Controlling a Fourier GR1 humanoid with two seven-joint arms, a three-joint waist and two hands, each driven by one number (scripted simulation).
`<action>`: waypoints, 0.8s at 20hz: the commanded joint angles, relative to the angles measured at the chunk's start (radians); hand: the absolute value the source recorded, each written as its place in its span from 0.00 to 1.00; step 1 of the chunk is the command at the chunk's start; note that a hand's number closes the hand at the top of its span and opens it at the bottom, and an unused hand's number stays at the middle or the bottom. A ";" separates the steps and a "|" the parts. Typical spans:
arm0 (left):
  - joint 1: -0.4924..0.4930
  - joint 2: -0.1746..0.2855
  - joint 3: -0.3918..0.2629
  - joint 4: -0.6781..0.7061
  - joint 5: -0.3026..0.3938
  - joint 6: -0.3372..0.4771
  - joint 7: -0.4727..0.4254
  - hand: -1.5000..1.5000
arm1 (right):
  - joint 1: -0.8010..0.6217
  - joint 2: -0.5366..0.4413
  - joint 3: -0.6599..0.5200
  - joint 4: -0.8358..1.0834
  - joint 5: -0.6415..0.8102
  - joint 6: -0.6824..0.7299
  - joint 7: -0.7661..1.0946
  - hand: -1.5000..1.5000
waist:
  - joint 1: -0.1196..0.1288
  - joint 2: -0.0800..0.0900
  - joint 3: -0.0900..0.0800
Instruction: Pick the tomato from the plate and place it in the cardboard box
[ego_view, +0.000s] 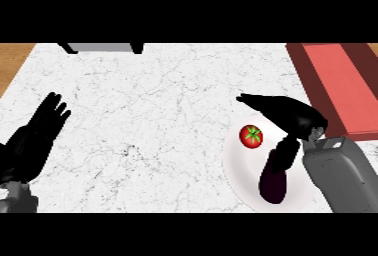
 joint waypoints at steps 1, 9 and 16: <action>0.055 0.000 0.017 -0.097 0.001 -0.007 0.053 0.50 | 0.005 0.028 -0.005 0.018 0.052 0.010 -0.013 0.00 | 0.002 -0.001 0.000; 0.004 -0.060 -0.008 0.011 -0.053 -0.007 -0.015 0.50 | -0.040 0.058 0.009 0.150 0.163 -0.030 -0.063 0.00 | 0.001 0.001 0.000; -0.009 -0.024 0.054 -0.002 -0.025 -0.051 0.020 0.50 | -0.007 0.075 -0.019 0.090 0.187 0.053 -0.042 0.00 | -0.002 0.000 0.000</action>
